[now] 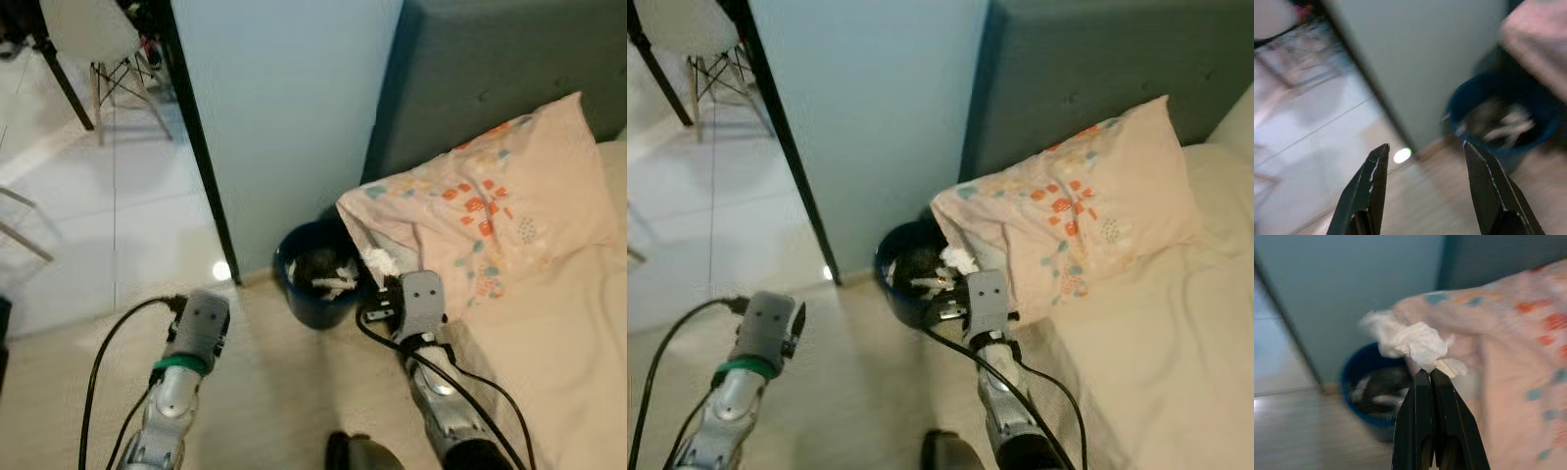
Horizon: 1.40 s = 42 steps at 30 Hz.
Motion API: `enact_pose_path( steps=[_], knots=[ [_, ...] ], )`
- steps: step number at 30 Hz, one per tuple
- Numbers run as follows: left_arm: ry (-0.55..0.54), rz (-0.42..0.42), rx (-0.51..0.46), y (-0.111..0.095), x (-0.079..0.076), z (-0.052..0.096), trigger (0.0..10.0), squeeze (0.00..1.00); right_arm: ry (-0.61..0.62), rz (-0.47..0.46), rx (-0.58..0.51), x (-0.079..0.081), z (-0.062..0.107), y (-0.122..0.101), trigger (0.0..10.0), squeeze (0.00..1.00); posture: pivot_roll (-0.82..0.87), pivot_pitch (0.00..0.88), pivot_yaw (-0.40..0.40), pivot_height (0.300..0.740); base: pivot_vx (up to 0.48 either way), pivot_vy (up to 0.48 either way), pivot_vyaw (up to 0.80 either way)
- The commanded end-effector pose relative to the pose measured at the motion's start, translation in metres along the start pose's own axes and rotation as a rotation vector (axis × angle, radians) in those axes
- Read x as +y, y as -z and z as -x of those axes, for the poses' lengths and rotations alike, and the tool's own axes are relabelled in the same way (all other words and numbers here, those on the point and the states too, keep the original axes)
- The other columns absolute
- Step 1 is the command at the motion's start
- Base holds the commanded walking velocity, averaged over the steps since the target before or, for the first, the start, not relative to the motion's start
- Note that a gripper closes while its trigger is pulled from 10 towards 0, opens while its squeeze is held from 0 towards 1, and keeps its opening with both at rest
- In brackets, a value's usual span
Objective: Clean up the room
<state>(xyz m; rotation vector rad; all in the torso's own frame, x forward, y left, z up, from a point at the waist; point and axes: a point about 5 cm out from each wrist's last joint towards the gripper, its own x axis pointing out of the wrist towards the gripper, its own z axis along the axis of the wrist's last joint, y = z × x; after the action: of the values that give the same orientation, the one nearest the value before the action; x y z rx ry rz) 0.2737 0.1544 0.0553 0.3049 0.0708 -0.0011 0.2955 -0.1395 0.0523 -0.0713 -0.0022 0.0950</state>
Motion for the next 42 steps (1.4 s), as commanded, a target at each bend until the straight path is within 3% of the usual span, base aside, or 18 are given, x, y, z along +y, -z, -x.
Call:
enact_pose_path(
  steps=[1, 8, 15, 18, 33, 42],
  knots=[
    [0.003, -0.019, 0.033, 0.009, 0.002, 0.005, 10.0, 0.0, 0.001, -0.008, 0.015, 0.002, 0.001, 0.003, 10.0, 0.0, -0.04, 0.083, 0.021, 0.74, 0.48, 0.0, 0.0],
    [0.015, -0.013, 0.029, 0.009, -0.002, 0.006, 10.0, 0.0, -0.112, -0.02, 0.024, 0.016, 0.001, 0.003, 10.0, 0.0, -0.04, 0.066, 0.014, 0.74, 0.48, 0.0, 0.0],
    [0.009, -0.012, 0.038, 0.012, 0.0, 0.008, 10.0, 0.0, -0.147, -0.014, 0.032, 0.02, 0.006, 0.007, 10.0, 0.0, -0.04, 0.064, 0.011, 0.74, 0.419, 0.0, 0.0],
    [0.042, -0.03, 0.055, 0.018, -0.003, 0.015, 10.0, 0.0, -0.221, -0.007, 0.059, 0.027, 0.013, 0.013, 10.0, 0.0, -0.05, 0.063, 0.01, 0.74, 0.0, 0.0, 0.0],
    [0.064, -0.067, 0.114, 0.038, 0.005, 0.027, 10.0, 0.0, -0.258, 0.019, 0.151, 0.027, 0.029, 0.035, 10.0, 0.0, -0.04, 0.075, 0.017, 0.74, 0.0, 0.0, 0.0],
    [0.067, -0.072, 0.116, 0.039, 0.009, 0.028, 10.0, 0.0, -0.233, -0.002, 0.128, 0.029, 0.023, 0.03, 10.0, 0.0, -0.02, 0.066, 0.033, 0.74, 0.0, 0.0, 0.0]
  ],
)
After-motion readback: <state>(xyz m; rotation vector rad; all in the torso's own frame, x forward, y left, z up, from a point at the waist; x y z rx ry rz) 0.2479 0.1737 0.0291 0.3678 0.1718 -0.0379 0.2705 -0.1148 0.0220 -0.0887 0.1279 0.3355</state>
